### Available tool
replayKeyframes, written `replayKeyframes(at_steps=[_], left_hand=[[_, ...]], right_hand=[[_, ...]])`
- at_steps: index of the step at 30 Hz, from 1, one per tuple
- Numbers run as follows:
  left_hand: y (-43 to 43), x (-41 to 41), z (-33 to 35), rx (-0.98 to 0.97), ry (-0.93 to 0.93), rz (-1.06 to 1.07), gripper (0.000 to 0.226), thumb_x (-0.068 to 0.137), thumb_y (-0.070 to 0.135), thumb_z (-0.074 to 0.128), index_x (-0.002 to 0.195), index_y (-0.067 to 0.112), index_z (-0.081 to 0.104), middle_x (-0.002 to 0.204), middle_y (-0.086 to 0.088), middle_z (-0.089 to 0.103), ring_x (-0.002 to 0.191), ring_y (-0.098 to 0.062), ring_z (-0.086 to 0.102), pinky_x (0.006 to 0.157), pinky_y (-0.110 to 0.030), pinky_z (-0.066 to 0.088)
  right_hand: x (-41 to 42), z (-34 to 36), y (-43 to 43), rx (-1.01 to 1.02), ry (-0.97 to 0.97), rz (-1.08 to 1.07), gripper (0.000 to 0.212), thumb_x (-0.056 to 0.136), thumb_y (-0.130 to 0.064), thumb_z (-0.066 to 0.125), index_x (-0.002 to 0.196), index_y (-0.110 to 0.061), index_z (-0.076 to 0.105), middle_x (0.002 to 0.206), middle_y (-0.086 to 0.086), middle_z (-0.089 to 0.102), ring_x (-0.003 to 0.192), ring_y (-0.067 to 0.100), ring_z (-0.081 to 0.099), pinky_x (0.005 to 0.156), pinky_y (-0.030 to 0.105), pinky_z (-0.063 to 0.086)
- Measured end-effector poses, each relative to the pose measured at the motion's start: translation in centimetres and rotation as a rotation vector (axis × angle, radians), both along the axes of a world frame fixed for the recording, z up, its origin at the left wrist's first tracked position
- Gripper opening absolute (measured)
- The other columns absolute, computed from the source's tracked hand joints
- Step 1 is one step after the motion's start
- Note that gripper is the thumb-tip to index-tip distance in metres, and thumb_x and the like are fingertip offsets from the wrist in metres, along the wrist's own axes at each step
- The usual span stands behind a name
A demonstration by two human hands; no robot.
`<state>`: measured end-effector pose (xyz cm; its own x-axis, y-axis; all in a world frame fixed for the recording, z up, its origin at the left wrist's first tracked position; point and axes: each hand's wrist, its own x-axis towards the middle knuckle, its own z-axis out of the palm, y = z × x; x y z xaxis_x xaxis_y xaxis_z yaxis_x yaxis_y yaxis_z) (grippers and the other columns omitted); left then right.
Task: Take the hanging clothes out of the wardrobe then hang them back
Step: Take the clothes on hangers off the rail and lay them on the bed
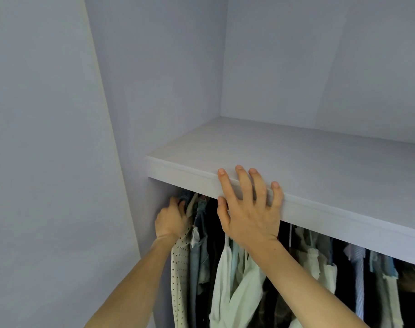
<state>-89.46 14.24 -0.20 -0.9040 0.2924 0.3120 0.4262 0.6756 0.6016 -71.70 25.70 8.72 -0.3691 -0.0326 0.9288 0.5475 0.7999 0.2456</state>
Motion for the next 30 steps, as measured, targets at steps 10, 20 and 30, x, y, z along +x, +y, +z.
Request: replayKeyframes(at_steps=[10,20,30], left_hand=[[0.3,0.0,1.0,0.108,0.025,0.003,0.025,0.103,0.030,0.042,0.101,0.008,0.053,0.084,-0.022,0.066,0.080,-0.046,0.062,0.068,-0.044,0.049],[-3.1,5.2,-1.3,0.263,0.035,0.043,0.024,0.103,0.026,0.047,0.103,0.004,0.058,0.066,-0.008,0.062,0.064,-0.035,0.061,0.058,-0.041,0.048],[-8.8,10.4,-3.2,0.269,-0.046,0.101,0.027,0.103,0.029,0.048,0.109,0.006,0.060,0.071,-0.003,0.061,0.061,-0.023,0.058,0.056,-0.034,0.044]], right_hand=[[0.1,0.2,0.0,-0.026,-0.018,0.028,0.057,0.092,-0.044,0.050,0.147,-0.028,0.047,0.140,0.006,0.056,0.130,0.028,0.044,0.107,0.051,0.026],[0.4,0.2,0.0,-0.049,-0.023,0.033,0.056,0.094,-0.042,0.046,0.148,-0.026,0.045,0.140,0.007,0.055,0.129,0.029,0.044,0.108,0.051,0.024],[1.3,0.5,-0.5,-0.134,-0.164,0.056,0.064,0.099,-0.046,0.036,0.158,-0.024,0.022,0.161,0.011,0.027,0.146,0.032,0.018,0.115,0.054,0.007]])
